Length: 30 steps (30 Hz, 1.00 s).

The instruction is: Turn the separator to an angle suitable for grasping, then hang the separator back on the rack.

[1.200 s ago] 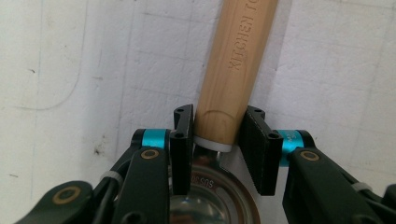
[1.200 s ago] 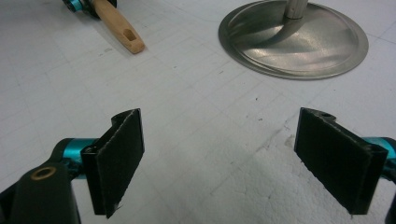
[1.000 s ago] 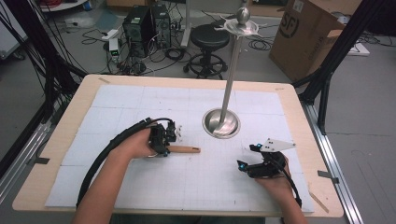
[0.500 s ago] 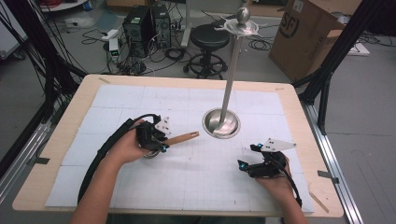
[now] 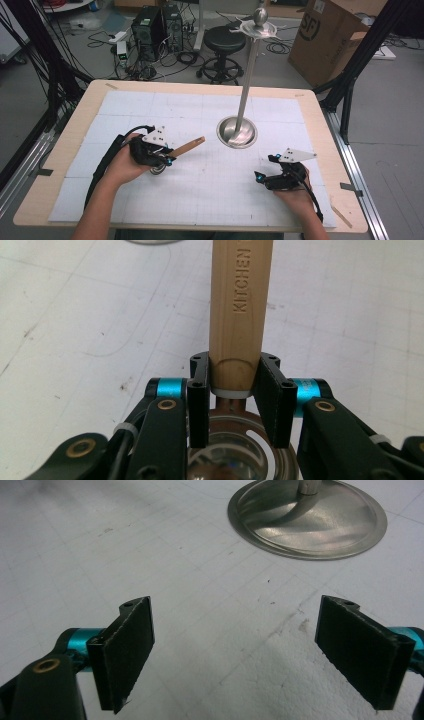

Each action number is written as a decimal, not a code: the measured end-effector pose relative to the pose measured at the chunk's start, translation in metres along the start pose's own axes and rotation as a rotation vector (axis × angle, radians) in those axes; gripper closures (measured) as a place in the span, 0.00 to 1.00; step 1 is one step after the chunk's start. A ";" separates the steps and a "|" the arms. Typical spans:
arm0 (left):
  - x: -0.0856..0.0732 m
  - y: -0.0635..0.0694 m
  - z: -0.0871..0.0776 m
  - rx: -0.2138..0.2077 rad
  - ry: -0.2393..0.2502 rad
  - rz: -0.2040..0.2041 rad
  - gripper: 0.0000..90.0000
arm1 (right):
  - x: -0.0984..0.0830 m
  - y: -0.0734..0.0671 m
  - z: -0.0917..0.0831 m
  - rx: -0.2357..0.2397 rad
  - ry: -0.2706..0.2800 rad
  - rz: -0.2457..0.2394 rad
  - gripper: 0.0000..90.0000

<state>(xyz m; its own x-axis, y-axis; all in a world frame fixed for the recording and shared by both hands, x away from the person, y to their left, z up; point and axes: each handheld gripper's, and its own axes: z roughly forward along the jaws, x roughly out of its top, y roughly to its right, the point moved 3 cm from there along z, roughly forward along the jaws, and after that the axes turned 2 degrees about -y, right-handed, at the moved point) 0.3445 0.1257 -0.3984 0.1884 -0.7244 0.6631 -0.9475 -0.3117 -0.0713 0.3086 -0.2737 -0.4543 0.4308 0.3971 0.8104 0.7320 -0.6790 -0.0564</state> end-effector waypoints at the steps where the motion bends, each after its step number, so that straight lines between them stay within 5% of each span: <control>1: 0.001 0.000 -0.001 -0.001 0.010 -0.003 0.77 | 0.000 0.000 0.000 0.000 0.001 0.002 0.17; 18: 0.006 -0.004 -0.005 -0.018 0.131 -0.045 0.77 | 0.002 0.000 0.002 0.009 0.017 0.017 0.17; 26: 0.007 -0.007 -0.010 -0.046 0.257 -0.098 0.77 | 0.004 -0.002 0.000 0.018 0.033 0.019 0.17; 30: 0.008 -0.006 -0.008 -0.050 0.274 -0.102 0.77 | 0.004 -0.004 0.002 0.016 0.019 0.007 0.17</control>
<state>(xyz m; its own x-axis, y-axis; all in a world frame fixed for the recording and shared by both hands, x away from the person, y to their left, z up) 0.3493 0.1269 -0.3868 0.2128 -0.4961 0.8418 -0.9403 -0.3382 0.0384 0.3085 -0.2688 -0.4520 0.4259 0.3805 0.8209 0.7374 -0.6717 -0.0712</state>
